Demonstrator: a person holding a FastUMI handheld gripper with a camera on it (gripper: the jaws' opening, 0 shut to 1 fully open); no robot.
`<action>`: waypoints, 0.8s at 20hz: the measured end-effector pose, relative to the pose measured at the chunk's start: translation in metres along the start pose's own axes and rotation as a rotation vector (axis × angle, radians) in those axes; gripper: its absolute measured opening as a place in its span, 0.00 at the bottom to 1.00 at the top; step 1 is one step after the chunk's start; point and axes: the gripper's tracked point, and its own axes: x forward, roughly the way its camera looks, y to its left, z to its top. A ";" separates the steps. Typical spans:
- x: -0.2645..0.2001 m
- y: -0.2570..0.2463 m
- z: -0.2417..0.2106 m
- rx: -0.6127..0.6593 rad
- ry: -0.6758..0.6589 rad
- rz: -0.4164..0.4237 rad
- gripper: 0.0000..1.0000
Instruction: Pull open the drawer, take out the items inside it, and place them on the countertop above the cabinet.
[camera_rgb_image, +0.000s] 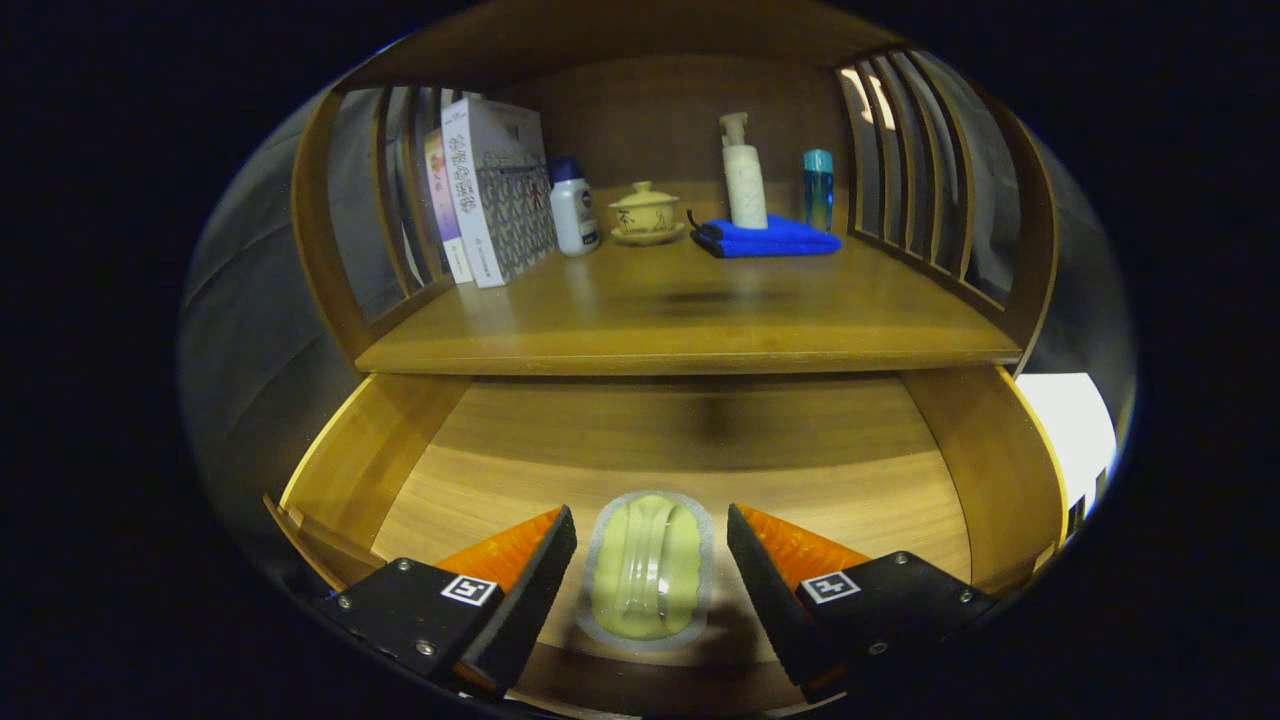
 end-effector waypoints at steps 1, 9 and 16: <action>0.003 -0.001 -0.005 0.012 0.036 0.002 0.94; 0.010 0.000 -0.011 0.006 0.092 0.038 0.70; 0.013 0.001 -0.007 -0.050 -0.003 0.014 0.20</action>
